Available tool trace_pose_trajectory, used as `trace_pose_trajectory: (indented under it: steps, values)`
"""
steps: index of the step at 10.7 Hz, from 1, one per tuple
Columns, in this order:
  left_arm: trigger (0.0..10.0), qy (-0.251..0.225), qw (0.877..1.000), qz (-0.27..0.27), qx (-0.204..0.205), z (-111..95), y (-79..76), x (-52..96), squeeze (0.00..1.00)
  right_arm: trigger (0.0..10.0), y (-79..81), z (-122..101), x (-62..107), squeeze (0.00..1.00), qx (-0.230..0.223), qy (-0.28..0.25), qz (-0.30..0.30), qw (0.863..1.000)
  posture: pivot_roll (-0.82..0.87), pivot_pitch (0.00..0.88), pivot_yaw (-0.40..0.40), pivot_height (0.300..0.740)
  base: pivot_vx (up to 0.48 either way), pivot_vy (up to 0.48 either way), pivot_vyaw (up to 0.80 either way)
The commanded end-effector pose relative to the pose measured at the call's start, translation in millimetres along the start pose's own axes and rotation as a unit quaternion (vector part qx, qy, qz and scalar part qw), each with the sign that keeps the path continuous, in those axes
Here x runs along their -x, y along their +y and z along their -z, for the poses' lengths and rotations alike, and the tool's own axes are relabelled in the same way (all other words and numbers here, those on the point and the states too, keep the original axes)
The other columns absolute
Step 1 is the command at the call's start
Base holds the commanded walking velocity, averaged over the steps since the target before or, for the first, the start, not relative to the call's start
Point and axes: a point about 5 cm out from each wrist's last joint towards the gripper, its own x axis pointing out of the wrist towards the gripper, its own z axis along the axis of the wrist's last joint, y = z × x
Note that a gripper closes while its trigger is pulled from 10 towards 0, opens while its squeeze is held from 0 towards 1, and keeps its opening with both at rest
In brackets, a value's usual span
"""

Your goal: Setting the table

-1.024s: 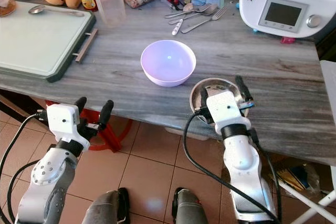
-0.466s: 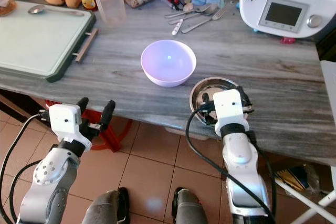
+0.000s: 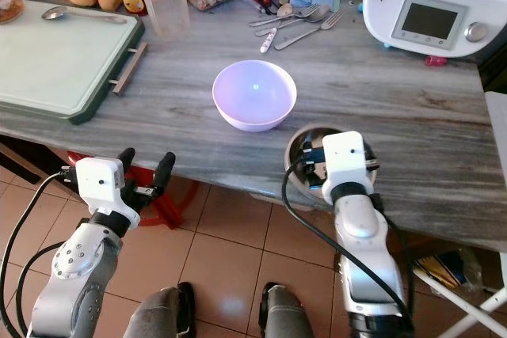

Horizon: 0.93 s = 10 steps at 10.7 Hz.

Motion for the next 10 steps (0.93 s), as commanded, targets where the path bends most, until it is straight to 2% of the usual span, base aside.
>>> trace_pose_trajectory:
  steps: [1,4,10]
  values:
    - [10.0,0.004,1.0,0.001,-0.001,1,-2.2,2.2,0.0,10.0,-2.2,1,-1.9,0.0,-0.009,0.009,0.0,1.0,-0.02,0.215,-0.018,0.74,0.0,0.0,0.0]
    - [10.0,0.004,1.0,0.0,-0.001,0,-2.2,1.8,0.0,10.0,-0.5,-2,-4.5,0.0,-0.018,0.008,-0.009,1.0,-0.02,0.219,-0.02,0.74,0.0,0.0,0.0]
    - [10.0,0.005,1.0,-0.002,-0.003,0,-1.8,2.5,0.0,10.0,-10.1,-10,-1.4,0.0,-0.017,-0.01,0.02,1.0,-0.02,0.223,-0.014,0.74,0.0,0.0,0.0]
